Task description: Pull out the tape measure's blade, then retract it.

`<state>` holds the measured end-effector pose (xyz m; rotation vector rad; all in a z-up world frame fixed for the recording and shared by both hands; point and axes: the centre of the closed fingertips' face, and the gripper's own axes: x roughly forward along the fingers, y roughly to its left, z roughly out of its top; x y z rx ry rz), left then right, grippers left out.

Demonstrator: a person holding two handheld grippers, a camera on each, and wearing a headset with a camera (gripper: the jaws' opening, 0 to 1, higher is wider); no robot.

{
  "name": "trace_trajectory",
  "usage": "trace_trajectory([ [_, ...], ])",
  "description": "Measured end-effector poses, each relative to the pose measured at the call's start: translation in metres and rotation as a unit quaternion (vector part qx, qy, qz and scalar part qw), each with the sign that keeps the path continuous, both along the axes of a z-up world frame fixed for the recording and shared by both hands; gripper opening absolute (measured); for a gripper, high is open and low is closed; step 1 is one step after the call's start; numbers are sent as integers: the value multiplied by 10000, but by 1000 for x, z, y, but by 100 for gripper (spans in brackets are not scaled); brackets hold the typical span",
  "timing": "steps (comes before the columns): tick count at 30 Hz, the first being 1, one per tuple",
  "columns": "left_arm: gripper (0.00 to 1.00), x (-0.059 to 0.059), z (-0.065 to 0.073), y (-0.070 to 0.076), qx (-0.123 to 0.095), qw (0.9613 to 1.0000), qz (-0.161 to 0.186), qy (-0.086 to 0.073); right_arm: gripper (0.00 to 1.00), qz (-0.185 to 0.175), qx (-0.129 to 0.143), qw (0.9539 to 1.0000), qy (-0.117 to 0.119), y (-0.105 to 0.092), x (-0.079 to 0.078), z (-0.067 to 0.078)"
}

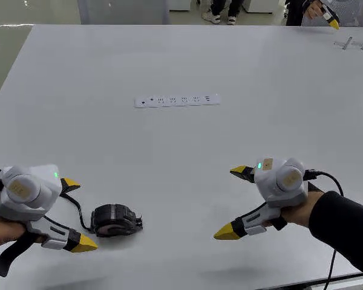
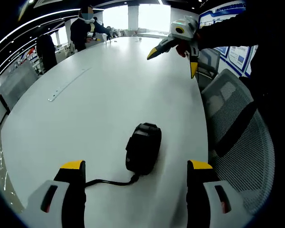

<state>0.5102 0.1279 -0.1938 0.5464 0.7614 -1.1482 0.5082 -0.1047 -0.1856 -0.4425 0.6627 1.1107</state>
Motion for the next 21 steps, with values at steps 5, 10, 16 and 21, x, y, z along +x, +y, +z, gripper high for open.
trace_trajectory([
  [5, 78, 3, -8, -14, 80, 9999, -132, 75, 99, 115, 36, 9999, 24, 15, 3, -5],
  [10, 55, -1, -18, -26, 320, 9985, -293, 331, 99, 247, 70, 9996, 73, 31, 5, -10],
  [16, 47, 0, -30, -36, 627, 9957, -637, 248, 99, 424, 124, 9990, 80, 51, 6, -14],
  [21, 32, 3, -38, -34, 805, 9937, -723, 278, 99, 557, 67, 9984, 98, 62, 6, -19],
])
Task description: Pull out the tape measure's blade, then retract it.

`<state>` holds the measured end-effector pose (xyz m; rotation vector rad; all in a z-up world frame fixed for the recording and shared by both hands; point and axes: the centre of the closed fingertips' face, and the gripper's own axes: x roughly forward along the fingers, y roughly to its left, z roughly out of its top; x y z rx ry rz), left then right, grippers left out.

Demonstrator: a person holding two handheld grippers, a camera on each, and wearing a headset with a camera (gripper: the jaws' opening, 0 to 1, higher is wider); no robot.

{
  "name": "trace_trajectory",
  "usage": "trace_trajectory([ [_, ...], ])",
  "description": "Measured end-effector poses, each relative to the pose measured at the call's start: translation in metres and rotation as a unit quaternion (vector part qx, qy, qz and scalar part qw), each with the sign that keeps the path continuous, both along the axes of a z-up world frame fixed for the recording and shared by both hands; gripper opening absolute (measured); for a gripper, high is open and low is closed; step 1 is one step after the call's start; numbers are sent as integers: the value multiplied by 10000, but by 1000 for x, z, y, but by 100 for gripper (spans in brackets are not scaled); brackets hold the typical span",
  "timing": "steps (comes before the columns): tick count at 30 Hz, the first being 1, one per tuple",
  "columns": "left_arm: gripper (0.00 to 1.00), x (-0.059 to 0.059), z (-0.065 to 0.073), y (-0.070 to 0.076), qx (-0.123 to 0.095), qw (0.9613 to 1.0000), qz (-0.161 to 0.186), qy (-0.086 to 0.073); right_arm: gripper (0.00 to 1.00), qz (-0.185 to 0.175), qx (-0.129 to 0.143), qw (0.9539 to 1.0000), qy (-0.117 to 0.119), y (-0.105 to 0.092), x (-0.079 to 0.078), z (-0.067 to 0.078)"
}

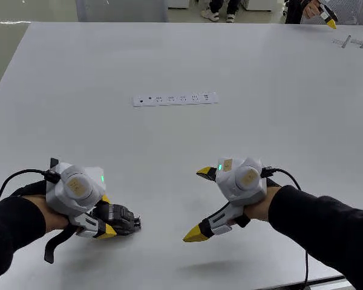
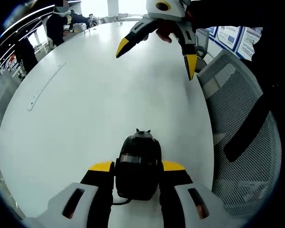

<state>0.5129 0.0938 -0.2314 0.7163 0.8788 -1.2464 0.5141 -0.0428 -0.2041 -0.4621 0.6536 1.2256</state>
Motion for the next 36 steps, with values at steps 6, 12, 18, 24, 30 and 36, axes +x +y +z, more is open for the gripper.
trace_trajectory([
  [6, 31, -2, -4, 1, 257, 9986, -362, -270, 90, 149, -30, 9999, 15, 14, 0, -6],
  [12, 31, -1, -3, 2, 185, 9991, -305, -232, 79, 434, -215, 9988, -5, 30, -4, -17],
  [18, 31, -2, -3, 2, 179, 9990, -329, -250, 68, 667, -307, 9973, 29, 52, -7, -30],
  [24, 31, -2, -4, 1, 155, 9988, -391, -256, 57, 969, -394, 9945, 21, 70, -12, -37],
  [30, 31, -2, -3, 1, 117, 9989, -384, -246, 44, 1284, -591, 9900, 31, 81, -18, -48],
  [36, 31, -2, -3, 0, 104, 9989, -365, -258, 39, 1294, -549, 9900, 113, 92, -15, -50],
])
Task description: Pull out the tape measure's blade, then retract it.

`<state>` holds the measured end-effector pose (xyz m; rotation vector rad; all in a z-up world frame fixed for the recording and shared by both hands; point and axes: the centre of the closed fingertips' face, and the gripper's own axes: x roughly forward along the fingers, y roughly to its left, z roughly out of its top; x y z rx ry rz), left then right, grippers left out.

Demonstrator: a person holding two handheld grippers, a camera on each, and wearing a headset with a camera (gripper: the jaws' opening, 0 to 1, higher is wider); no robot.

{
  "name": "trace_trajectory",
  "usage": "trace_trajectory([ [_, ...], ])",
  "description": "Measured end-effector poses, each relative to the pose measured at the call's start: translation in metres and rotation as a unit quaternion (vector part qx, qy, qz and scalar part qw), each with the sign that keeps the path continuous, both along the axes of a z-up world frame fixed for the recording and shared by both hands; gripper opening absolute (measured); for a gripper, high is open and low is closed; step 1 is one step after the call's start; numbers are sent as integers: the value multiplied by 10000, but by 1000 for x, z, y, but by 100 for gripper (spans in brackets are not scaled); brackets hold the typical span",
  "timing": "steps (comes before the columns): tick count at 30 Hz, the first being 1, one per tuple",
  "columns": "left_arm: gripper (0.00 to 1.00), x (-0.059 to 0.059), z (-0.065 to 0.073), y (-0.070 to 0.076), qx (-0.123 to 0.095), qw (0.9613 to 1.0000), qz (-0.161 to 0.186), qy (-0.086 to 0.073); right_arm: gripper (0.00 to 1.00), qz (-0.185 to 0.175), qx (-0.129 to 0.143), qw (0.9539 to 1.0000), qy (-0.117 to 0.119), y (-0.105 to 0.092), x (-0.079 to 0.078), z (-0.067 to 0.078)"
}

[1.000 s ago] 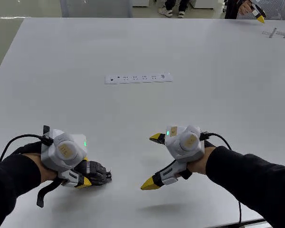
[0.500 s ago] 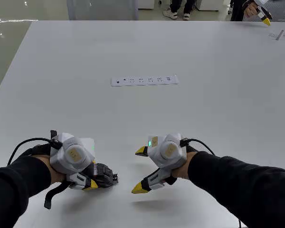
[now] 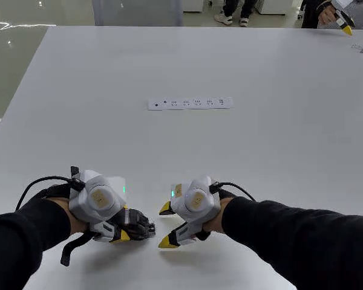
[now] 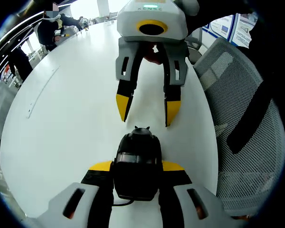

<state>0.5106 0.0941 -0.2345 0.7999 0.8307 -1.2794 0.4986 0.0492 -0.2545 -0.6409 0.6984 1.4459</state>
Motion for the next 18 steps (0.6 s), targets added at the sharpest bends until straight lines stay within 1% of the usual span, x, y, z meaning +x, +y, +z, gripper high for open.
trace_trajectory([
  [3, 31, 0, 0, 0, -24, 10000, 19, 0, 35, 20, 53, 10000, 6, 6, 1, 1],
  [6, 31, 0, 0, 0, -31, 10000, 26, -4, 31, 67, 37, 10000, 38, 10, 1, -1],
  [8, 31, 0, 0, 0, -31, 10000, 25, -6, 30, 90, -10, 9999, 48, 11, 1, -4],
  [10, 31, 1, 0, -1, -42, 10000, 34, -5, 29, 58, -78, 9999, 114, 10, 2, -7],
  [12, 31, 1, 0, -1, -57, 10000, 46, -6, 24, 90, -96, 9999, 100, 10, 1, -7],
  [16, 31, 1, -1, -1, -70, 10000, 51, -21, 20, 146, -156, 9997, 100, 13, 2, -10],
  [18, 31, 1, -1, -1, -91, 9999, 50, -27, 15, 180, -204, 9995, 129, 14, 1, -12],
])
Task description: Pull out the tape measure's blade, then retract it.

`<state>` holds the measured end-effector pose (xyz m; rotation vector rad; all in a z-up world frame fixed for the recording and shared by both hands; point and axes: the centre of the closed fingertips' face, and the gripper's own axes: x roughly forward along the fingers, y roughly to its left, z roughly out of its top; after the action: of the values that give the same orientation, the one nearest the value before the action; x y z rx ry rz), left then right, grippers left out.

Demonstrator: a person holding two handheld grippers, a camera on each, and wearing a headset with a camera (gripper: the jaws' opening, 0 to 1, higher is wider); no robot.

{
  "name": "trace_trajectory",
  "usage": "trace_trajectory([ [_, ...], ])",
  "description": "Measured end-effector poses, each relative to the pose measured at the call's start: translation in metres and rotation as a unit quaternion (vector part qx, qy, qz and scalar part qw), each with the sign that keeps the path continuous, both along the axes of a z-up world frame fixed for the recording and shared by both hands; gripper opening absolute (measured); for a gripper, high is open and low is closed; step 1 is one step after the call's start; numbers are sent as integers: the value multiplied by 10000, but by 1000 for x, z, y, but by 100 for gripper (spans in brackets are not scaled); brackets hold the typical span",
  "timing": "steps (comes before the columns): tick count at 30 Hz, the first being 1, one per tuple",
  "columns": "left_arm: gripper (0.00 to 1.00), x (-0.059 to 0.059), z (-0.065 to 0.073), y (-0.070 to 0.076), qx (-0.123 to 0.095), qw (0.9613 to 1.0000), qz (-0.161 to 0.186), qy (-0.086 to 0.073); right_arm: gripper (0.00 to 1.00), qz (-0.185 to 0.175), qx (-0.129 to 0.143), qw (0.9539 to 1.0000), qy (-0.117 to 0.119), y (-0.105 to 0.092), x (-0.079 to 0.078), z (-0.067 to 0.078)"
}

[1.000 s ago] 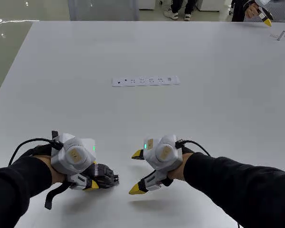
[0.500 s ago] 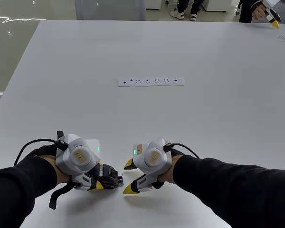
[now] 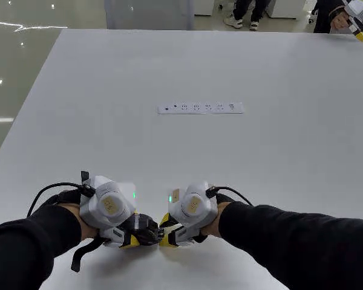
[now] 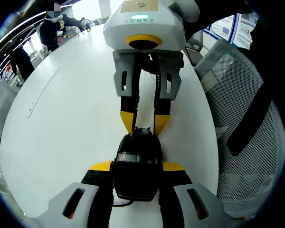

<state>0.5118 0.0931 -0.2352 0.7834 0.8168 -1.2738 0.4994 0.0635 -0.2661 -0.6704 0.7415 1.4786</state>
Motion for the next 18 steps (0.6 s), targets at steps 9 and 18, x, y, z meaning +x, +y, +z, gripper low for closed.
trace_trajectory([
  [9, 31, 0, 0, -1, -50, 10000, 13, 5, 12, 100, -226, 9997, -52, 1, 2, -3],
  [18, 31, 0, 0, 1, -16, 10000, -34, -40, 9, 117, -225, 9997, -34, -1, 1, -3],
])
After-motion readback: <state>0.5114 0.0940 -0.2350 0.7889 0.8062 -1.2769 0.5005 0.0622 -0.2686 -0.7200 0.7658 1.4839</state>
